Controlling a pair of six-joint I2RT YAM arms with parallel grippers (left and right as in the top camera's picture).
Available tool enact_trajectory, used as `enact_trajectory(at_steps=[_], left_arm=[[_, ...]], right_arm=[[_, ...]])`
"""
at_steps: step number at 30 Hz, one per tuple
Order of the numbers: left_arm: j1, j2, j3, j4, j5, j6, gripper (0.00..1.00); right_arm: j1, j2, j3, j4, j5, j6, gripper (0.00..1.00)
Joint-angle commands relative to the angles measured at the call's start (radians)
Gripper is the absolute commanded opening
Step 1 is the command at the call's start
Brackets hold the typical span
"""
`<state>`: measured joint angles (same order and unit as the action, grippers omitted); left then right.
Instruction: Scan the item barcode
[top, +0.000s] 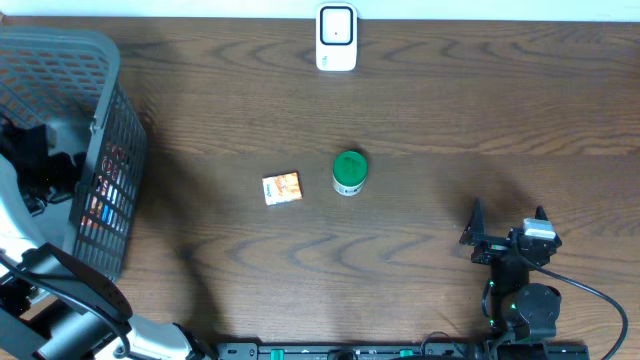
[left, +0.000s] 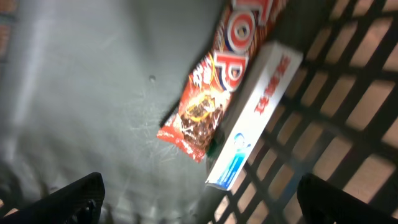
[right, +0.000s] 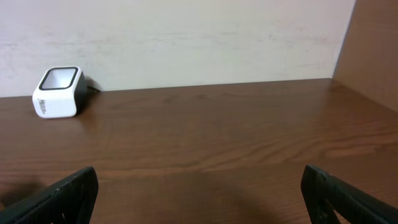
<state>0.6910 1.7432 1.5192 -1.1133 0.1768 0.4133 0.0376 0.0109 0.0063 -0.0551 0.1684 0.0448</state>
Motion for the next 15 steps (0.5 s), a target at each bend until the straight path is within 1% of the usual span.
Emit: enact_trajectory(at_steps=[1, 6, 10, 15], left_arm=[[-0.002, 0.002, -0.013, 0.003, -0.016, 0.160, 0.98], [-0.003, 0.002, -0.013, 0.024, -0.015, 0.231, 0.98], [-0.003, 0.002, -0.015, 0.026, -0.003, 0.311, 0.98], [-0.003, 0.002, -0.043, 0.074, 0.012, 0.335, 0.98]], right_arm=[[-0.006, -0.004, -0.001, -0.005, -0.002, 0.010, 0.99], [-0.006, -0.004, -0.001, -0.005, -0.002, 0.010, 0.99], [-0.006, -0.004, -0.001, -0.005, -0.002, 0.010, 0.99], [-0.006, -0.004, -0.001, -0.005, -0.002, 0.010, 0.99]])
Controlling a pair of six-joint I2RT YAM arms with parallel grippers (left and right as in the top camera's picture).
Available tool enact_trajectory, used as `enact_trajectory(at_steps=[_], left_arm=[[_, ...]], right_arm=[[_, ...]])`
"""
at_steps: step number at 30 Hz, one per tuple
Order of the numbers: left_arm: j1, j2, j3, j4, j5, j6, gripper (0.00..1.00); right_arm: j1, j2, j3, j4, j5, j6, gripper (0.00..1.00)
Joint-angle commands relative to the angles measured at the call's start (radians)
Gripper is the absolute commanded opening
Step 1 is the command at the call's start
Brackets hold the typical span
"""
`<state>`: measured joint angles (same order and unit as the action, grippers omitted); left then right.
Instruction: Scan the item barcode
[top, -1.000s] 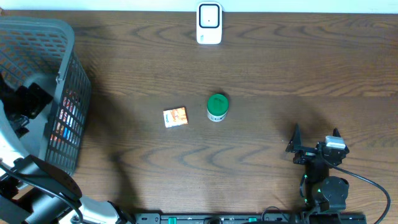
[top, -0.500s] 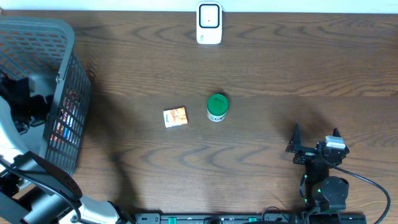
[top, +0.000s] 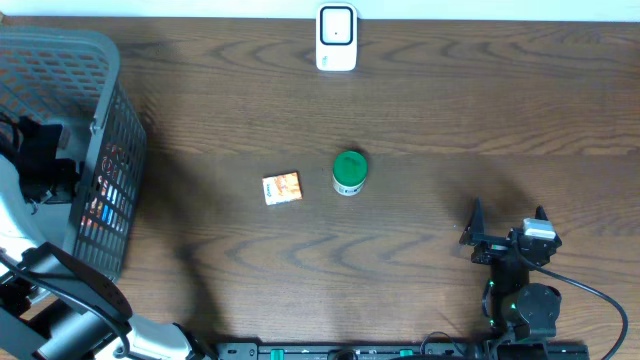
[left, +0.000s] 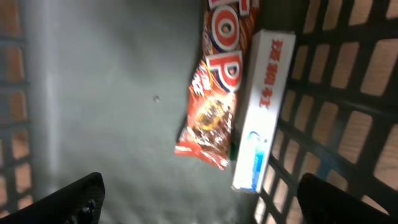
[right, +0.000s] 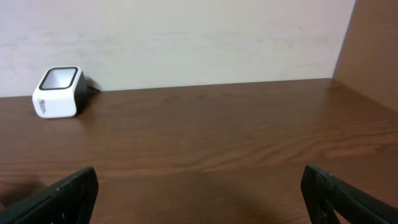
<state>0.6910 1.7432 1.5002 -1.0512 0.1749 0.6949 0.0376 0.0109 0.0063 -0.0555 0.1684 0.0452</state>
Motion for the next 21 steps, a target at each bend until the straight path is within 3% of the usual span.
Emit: enact_trajectory(at_steps=[1, 7, 21], left_arm=[[-0.003, 0.002, -0.029, 0.022, 0.035, 0.059, 0.98], [-0.003, 0.002, -0.093, 0.117, 0.185, 0.061, 0.98], [-0.003, 0.084, -0.240, 0.235, 0.203, 0.068, 0.98]], right_arm=[[-0.006, -0.004, -0.001, -0.004, -0.002, 0.010, 0.99], [-0.006, -0.004, -0.001, -0.004, -0.002, 0.010, 0.99], [-0.006, -0.004, -0.001, -0.004, -0.002, 0.010, 0.99]])
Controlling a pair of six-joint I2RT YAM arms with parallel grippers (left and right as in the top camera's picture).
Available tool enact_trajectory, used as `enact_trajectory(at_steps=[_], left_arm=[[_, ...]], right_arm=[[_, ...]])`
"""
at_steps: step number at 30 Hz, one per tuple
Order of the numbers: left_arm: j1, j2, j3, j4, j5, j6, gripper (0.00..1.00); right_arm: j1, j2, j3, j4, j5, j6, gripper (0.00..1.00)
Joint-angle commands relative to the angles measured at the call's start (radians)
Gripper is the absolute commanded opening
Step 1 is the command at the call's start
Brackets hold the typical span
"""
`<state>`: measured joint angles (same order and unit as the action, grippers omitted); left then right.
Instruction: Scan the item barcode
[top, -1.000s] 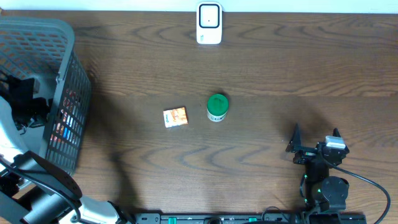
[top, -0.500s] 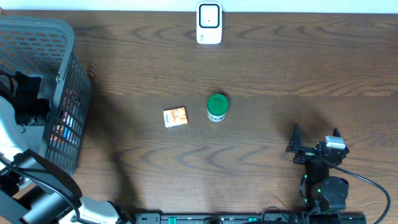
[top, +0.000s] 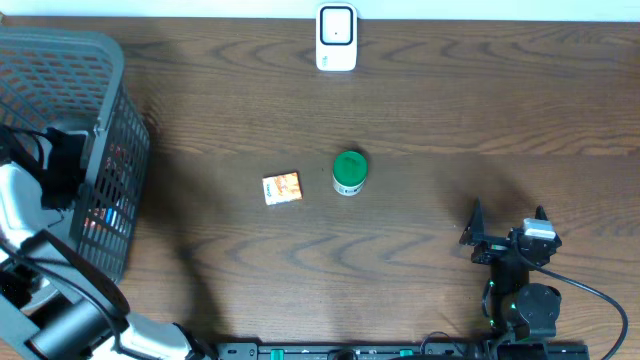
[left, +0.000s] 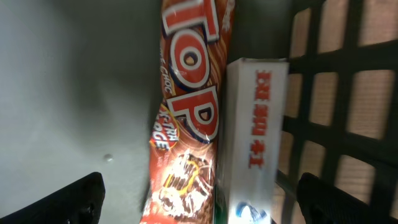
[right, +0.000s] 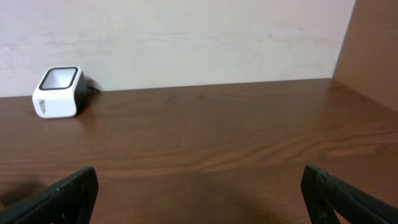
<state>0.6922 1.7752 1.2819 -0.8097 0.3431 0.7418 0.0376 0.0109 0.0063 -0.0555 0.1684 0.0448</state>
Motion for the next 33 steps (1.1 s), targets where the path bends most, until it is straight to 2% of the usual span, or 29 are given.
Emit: enact_trajectory(at_steps=[1, 13, 14, 17, 21, 25, 30, 33], left_arm=[[-0.004, 0.069, -0.021, -0.005, 0.034, 0.021, 0.98], [-0.004, 0.198, -0.021, 0.035, 0.039, -0.025, 0.98], [-0.004, 0.198, -0.021, 0.038, 0.039, -0.025, 0.95], [-0.004, 0.198, -0.021, 0.039, 0.039, -0.026, 0.73], [-0.004, 0.197, -0.021, 0.039, 0.039, -0.043, 0.60], [-0.004, 0.188, -0.018, 0.038, 0.039, -0.045, 0.59], [-0.004, 0.151, 0.025, 0.038, 0.039, -0.108, 0.58], [-0.004, 0.100, 0.052, 0.038, 0.038, -0.112, 0.61]], right_arm=[[-0.006, -0.004, -0.001, -0.004, -0.002, 0.010, 0.99], [-0.006, -0.004, -0.001, -0.004, -0.002, 0.010, 0.99], [-0.006, -0.004, -0.001, -0.004, -0.002, 0.010, 0.99], [-0.006, -0.004, -0.001, -0.005, -0.002, 0.010, 0.99], [-0.006, -0.004, -0.001, -0.004, -0.002, 0.010, 0.99], [-0.006, -0.004, -0.001, -0.004, -0.002, 0.010, 0.99], [-0.006, -0.004, -0.001, -0.005, -0.002, 0.010, 0.99], [-0.006, -0.004, -0.001, -0.004, -0.002, 0.010, 0.99]])
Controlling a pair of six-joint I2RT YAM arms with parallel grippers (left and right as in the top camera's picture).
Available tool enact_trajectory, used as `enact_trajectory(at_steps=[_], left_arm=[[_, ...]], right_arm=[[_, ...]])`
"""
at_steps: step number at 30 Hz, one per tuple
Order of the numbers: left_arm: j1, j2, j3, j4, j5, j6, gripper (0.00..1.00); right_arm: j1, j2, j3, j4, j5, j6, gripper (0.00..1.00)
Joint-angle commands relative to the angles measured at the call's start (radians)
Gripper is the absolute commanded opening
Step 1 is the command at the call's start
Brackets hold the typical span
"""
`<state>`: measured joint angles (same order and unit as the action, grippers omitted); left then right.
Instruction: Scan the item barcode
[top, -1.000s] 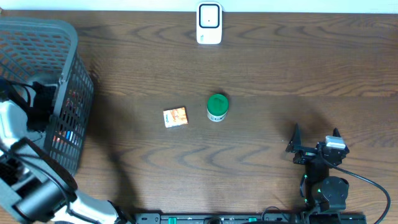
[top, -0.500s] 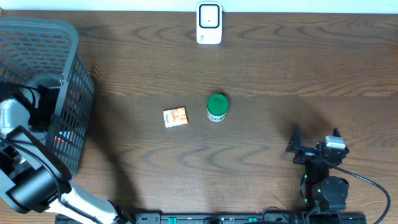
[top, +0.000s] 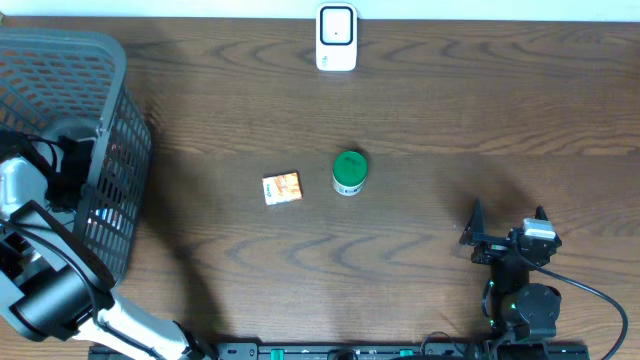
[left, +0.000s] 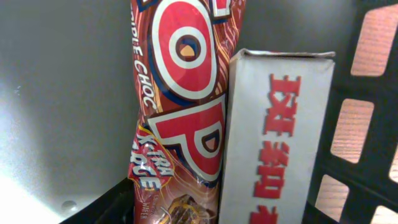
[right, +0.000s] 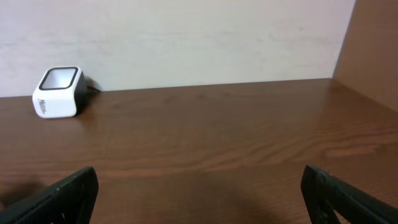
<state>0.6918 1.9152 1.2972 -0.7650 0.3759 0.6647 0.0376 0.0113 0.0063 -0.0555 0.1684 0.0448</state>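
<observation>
A red chocolate wafer bar (left: 180, 118) lies on the basket floor, pressed against a white box with red lettering (left: 273, 143). My left gripper (left: 211, 213) hangs open just above them; its dark fingertips (left: 102, 208) stand one on each side of the pair, gripping nothing. From overhead the left arm (top: 62, 165) reaches down inside the grey basket (top: 60, 48). The white barcode scanner (top: 337, 38) stands at the far edge of the table, also in the right wrist view as the scanner (right: 59, 91). My right gripper (top: 505, 235) rests open at the near right.
A green-lidded can (top: 349, 172) and a small orange box (top: 282, 188) sit mid-table. The basket's mesh wall (left: 367, 93) runs right beside the white box. A pale wall (right: 186, 37) backs the table behind the scanner.
My left gripper has come down closer to the wafer bar and white box, which now fill its view. The fingertips now reach in at the wrapper's sides. The right arm has not moved.
My left gripper was open high in the basket, with the bar and box lying slantwise in its view. Then they stood more upright in the view and larger at each moment. Now the open fingers straddle both. The right gripper stayed still and open.
</observation>
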Motion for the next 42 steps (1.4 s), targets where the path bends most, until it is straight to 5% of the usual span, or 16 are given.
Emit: enact_trajectory(at_steps=[1, 13, 17, 42], left_arm=[[-0.004, -0.058, 0.043, -0.006, 0.005, -0.035, 0.61], [-0.004, -0.259, 0.064, 0.022, 0.005, -0.050, 0.69], [-0.004, -0.250, 0.058, 0.008, 0.006, -0.087, 0.99], [-0.084, -0.048, 0.042, -0.021, -0.024, -0.123, 0.95]], right_arm=[[-0.006, -0.005, -0.001, -0.004, -0.002, 0.010, 0.99], [-0.006, -0.005, -0.001, -0.004, -0.002, 0.010, 0.99], [-0.006, -0.005, -0.001, -0.004, -0.002, 0.010, 0.99], [-0.006, -0.005, -0.001, -0.004, -0.002, 0.010, 0.99]])
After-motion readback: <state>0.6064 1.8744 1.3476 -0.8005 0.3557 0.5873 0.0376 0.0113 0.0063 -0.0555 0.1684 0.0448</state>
